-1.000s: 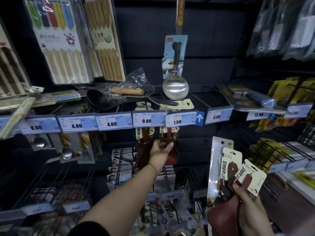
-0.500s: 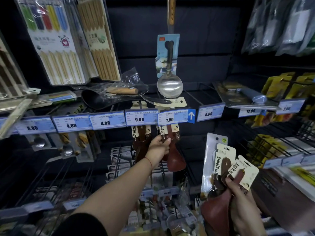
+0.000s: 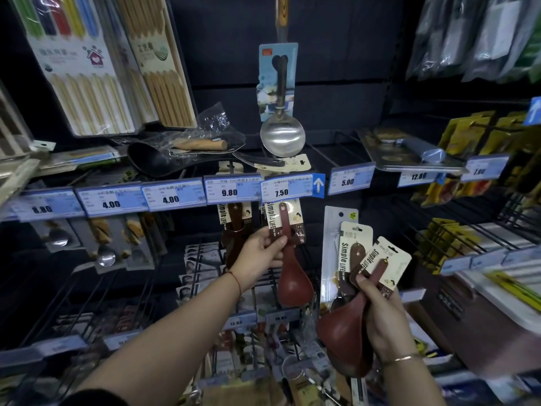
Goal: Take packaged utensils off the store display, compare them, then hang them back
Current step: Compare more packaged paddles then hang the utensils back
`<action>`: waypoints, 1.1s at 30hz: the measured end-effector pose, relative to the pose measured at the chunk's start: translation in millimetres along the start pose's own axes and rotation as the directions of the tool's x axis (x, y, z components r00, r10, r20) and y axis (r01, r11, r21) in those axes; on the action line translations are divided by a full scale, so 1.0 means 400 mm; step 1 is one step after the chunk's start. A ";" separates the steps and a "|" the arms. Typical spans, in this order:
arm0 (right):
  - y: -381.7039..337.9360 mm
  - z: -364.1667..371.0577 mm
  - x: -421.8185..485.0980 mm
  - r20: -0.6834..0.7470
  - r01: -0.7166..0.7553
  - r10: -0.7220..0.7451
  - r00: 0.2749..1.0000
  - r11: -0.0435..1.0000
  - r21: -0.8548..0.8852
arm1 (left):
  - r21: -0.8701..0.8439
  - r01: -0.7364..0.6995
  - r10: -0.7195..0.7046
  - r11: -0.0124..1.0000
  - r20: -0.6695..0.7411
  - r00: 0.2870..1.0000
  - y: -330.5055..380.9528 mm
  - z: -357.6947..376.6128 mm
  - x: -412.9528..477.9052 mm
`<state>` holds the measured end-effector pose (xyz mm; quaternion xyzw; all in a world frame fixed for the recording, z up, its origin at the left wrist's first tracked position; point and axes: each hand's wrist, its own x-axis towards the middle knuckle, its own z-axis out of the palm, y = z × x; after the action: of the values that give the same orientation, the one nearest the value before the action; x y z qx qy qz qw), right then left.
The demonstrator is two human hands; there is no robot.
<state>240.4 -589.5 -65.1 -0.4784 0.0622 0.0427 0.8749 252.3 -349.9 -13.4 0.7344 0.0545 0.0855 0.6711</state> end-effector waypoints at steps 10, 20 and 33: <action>0.012 0.012 0.007 -0.001 -0.026 0.026 1.000 1.000 -0.010 | -0.015 -0.018 0.021 1.000 0.160 0.987 0.012 -0.040 -0.130; 0.027 0.039 -0.013 -0.011 -0.034 0.034 0.999 0.999 -0.028 | 0.101 0.112 -0.124 0.989 0.122 0.985 -0.031 -0.130 -0.218; 0.085 0.167 -0.089 0.059 -0.026 0.027 0.998 1.000 -0.012 | 0.003 0.154 -0.152 0.988 -0.120 0.981 -0.067 -0.387 -0.313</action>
<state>205.2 -515.5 -52.4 -0.4811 0.0424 0.0687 0.8729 99.8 -220.8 -33.6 0.7257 0.1515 0.0771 0.6667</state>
